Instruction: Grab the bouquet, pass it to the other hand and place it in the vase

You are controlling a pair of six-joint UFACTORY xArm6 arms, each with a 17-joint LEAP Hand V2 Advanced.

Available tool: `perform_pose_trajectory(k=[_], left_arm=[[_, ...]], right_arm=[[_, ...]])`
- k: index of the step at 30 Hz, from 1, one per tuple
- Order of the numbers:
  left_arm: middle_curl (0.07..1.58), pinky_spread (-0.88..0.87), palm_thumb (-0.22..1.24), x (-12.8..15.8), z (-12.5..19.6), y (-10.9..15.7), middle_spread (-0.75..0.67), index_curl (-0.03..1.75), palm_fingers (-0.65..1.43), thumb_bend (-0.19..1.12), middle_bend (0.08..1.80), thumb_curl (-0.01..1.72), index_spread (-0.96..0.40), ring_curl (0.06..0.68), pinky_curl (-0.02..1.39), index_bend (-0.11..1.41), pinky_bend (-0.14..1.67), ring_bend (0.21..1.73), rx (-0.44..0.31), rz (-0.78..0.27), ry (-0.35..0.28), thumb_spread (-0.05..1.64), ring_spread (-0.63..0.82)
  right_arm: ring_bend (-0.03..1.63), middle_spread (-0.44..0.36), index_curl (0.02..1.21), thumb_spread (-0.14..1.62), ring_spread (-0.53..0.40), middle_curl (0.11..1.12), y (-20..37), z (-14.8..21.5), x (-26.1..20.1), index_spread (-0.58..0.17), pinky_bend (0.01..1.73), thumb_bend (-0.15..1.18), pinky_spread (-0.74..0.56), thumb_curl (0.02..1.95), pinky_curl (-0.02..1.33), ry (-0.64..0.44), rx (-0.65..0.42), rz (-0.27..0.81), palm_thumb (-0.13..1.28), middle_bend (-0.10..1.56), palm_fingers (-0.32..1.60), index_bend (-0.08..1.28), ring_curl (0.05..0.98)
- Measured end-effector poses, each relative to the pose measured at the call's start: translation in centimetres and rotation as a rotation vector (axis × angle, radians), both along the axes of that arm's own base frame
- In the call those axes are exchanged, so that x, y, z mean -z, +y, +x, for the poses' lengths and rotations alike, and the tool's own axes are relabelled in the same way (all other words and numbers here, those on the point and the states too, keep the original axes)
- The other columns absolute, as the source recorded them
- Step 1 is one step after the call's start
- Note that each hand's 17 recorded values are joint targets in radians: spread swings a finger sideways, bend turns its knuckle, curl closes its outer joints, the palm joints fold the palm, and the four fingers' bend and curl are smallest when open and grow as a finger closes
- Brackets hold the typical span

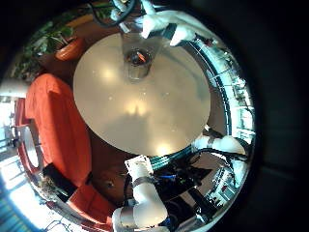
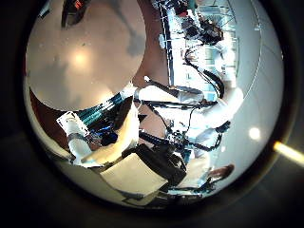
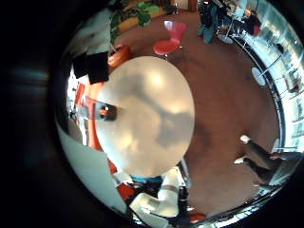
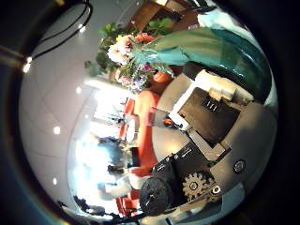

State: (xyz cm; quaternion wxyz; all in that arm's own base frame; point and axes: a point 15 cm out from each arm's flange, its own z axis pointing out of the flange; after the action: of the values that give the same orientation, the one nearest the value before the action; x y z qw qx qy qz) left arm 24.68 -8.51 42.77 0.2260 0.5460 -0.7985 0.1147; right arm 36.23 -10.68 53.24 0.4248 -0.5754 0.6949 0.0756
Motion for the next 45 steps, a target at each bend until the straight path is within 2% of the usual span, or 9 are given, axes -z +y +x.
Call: perform_pose_trajectory(k=[3,10,12,17,24,27,30,39,45], left_arm=[[0.32,0.49,0.37,-0.9,-0.2,-1.2,0.33,0.35,0.22,-0.03,0.20,0.34,0.09,0.189,0.31,0.18,0.22,0.50,0.002,-0.070,-0.005,1.10,0.52],[0.34,0.48,0.32,-2.9,0.9,-2.7,0.30,0.35,0.27,-0.03,0.21,0.32,0.10,0.188,0.31,0.17,0.20,0.51,-0.043,-0.249,-0.030,1.11,0.50],[0.35,0.47,0.31,-3.5,1.3,-3.7,0.30,0.35,0.28,-0.03,0.22,0.32,0.10,0.186,0.31,0.17,0.20,0.51,-0.045,-0.317,-0.029,1.11,0.50],[0.35,0.47,0.28,-5.8,2.9,-5.2,0.29,0.35,0.28,-0.03,0.22,0.32,0.11,0.184,0.31,0.17,0.20,0.51,-0.082,-0.504,-0.040,1.10,0.49],[0.36,0.47,0.26,-9.7,5.2,-6.6,0.29,0.34,0.28,-0.03,0.21,0.33,0.13,0.186,0.32,0.16,0.20,0.54,-0.130,-0.773,-0.046,1.06,0.49],[0.36,0.46,0.25,-10.7,5.9,-7.2,0.30,0.33,0.27,-0.03,0.22,0.33,0.14,0.188,0.32,0.16,0.20,0.55,-0.142,-0.870,-0.005,1.04,0.49],[0.36,0.46,0.25,-11.2,6.4,-7.8,0.31,0.33,0.27,-0.03,0.22,0.33,0.16,0.189,0.32,0.16,0.21,0.56,-0.127,-0.959,0.054,1.02,0.49],[0.38,0.46,0.25,-13.2,6.6,-8.6,0.33,0.30,0.27,-0.03,0.27,0.34,0.18,0.183,0.33,0.15,0.25,0.58,-0.061,-1.131,0.149,0.96,0.49],[0.45,0.33,0.28,-14.4,6.6,-9.7,0.13,0.33,0.51,-0.03,0.48,0.34,0.09,0.162,0.32,0.20,0.21,0.56,0.004,-1.222,0.191,0.94,0.36]], right_arm=[[1.47,-0.148,0.87,0.83,-0.190,0.88,0.1,-1.5,-1.3,-0.216,1.29,0.08,-0.19,1.10,0.84,-0.030,-0.025,0.141,1.14,1.34,1.12,1.21,0.708],[1.47,-0.146,0.86,0.83,-0.189,0.87,3.9,-3.5,-1.7,-0.213,1.27,0.07,-0.19,1.16,0.86,-0.056,-0.224,0.493,1.13,1.35,1.12,1.21,0.708],[1.47,-0.145,0.86,0.83,-0.189,0.87,4.8,-3.7,-1.1,-0.213,1.27,0.07,-0.19,1.18,0.88,-0.051,-0.263,0.557,1.13,1.35,1.13,1.22,0.707],[1.47,-0.144,0.86,0.83,-0.188,0.87,10.3,-4.9,0.4,-0.212,1.26,0.06,-0.20,1.21,0.89,-0.019,-0.477,0.668,1.13,1.35,1.13,1.22,0.707],[1.48,-0.144,0.86,0.84,-0.188,0.86,16.6,-6.4,2.4,-0.211,1.24,0.06,-0.20,1.26,0.92,0.044,-0.676,0.745,1.12,1.35,1.12,1.22,0.709],[1.48,-0.143,0.86,0.84,-0.187,0.86,18.1,-7.2,2.7,-0.211,1.24,0.05,-0.20,1.28,0.93,0.064,-0.737,0.758,1.12,1.35,1.12,1.22,0.709],[1.48,-0.143,0.86,0.84,-0.187,0.86,20.4,-8.0,2.7,-0.211,1.23,0.05,-0.21,1.29,0.94,0.091,-0.810,0.755,1.12,1.35,1.12,1.22,0.709],[1.48,-0.143,0.85,0.85,-0.187,0.86,23.9,-9.5,3.4,-0.209,1.21,0.04,-0.21,1.33,0.97,0.159,-0.931,0.732,1.12,1.36,1.13,1.22,0.709],[1.48,-0.143,0.85,0.85,-0.188,0.85,25.1,-8.7,5.1,-0.208,1.20,0.03,-0.22,1.35,0.99,0.204,-0.929,0.683,1.13,1.36,1.13,1.23,0.710]])
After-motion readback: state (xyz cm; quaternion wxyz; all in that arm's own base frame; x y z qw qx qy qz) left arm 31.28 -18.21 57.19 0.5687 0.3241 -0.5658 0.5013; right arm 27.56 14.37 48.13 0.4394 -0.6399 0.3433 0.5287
